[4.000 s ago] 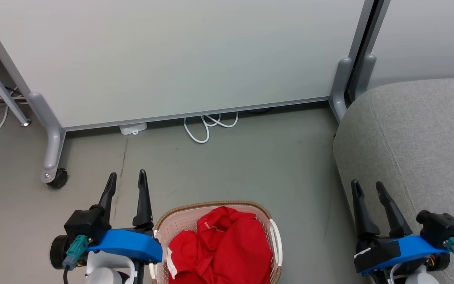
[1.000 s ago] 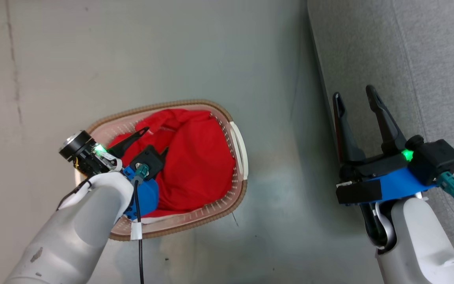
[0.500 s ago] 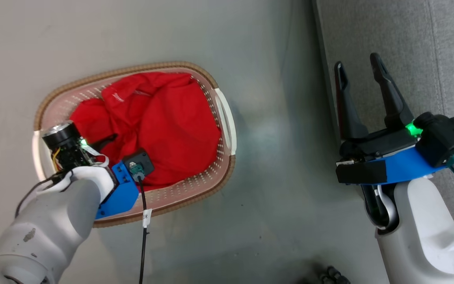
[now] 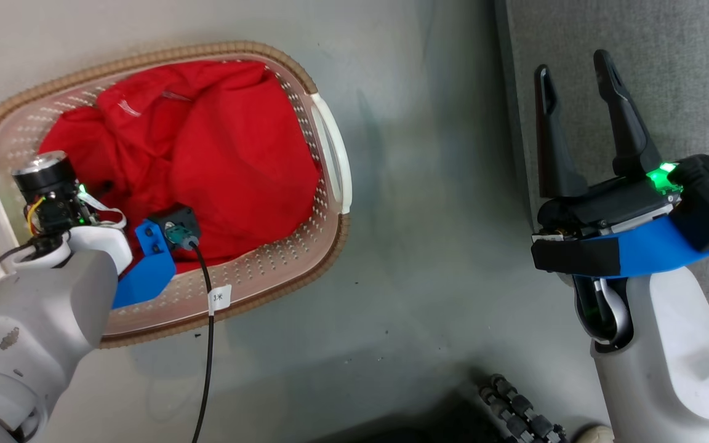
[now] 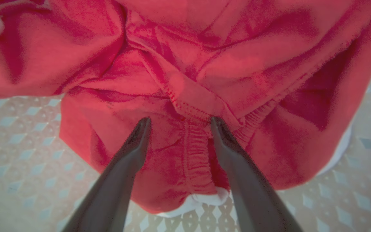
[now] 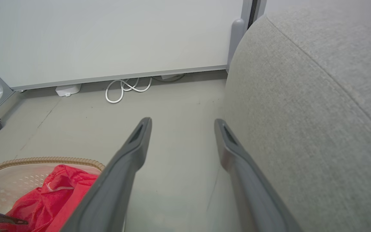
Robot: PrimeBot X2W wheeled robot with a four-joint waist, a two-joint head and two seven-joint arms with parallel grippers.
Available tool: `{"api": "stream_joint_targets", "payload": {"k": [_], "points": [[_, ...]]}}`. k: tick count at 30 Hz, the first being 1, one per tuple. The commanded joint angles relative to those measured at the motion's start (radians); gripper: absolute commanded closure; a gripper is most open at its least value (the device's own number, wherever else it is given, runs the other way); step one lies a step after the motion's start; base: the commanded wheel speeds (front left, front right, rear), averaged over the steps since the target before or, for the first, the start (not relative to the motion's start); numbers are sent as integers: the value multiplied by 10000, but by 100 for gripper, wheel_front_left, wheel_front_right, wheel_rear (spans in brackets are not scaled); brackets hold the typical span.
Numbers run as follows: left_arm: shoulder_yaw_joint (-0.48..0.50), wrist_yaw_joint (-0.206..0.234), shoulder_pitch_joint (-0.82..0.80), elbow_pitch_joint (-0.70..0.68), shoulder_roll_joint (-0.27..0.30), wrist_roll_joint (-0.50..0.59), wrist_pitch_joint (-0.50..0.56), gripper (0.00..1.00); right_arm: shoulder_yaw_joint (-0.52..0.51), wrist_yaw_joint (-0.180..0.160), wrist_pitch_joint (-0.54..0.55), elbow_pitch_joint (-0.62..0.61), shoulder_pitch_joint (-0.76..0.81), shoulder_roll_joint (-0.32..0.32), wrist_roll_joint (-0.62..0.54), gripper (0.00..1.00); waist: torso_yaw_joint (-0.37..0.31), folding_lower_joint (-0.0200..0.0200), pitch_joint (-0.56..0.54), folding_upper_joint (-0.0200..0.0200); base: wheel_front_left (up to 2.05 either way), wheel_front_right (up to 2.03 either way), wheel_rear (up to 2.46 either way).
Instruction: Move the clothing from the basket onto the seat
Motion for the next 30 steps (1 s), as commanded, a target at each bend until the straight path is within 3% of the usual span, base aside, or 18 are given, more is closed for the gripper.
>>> {"api": "stream_joint_targets", "payload": {"k": [1, 8, 18, 19, 20, 21, 30], "points": [[-33, -3, -179, 28, 87, 122, 121, 0, 2, 3, -31, -108, -175, -24, 39, 0, -110, -1, 248, 0, 0, 0, 0], [-82, -3, -522, 44, 315, 580, 950, 0, 20, 1, -31, -459, -223, -24, 147, 0, -264, -1, 771, 0, 0, 0, 0], [-87, -3, -549, 50, 285, 429, 1846, 0, -214, 1, -31, -630, -161, -24, 174, 0, -329, -1, 1125, 0, 0, 0, 0], [-86, -3, -538, 48, 257, 435, 1883, 35, -220, 3, -31, -636, -164, -24, 170, 0, -326, -1, 1145, 0, 0, 0, 0], [-85, -3, -525, 52, 216, 481, 1895, 58, -225, 1, -31, -644, -169, -24, 163, 0, -322, -1, 1154, 0, 0, 0, 0], [-83, -3, -492, 51, 175, 462, 1953, 100, -239, 3, -31, -642, -183, -24, 159, 0, -314, -1, 1160, 0, 0, 0, 0], [-87, -4, -362, 42, -17, 183, 1362, 100, -319, 1, -31, -523, -304, -24, 63, 0, -136, -1, 871, 0, 0, 0, 0]]}}
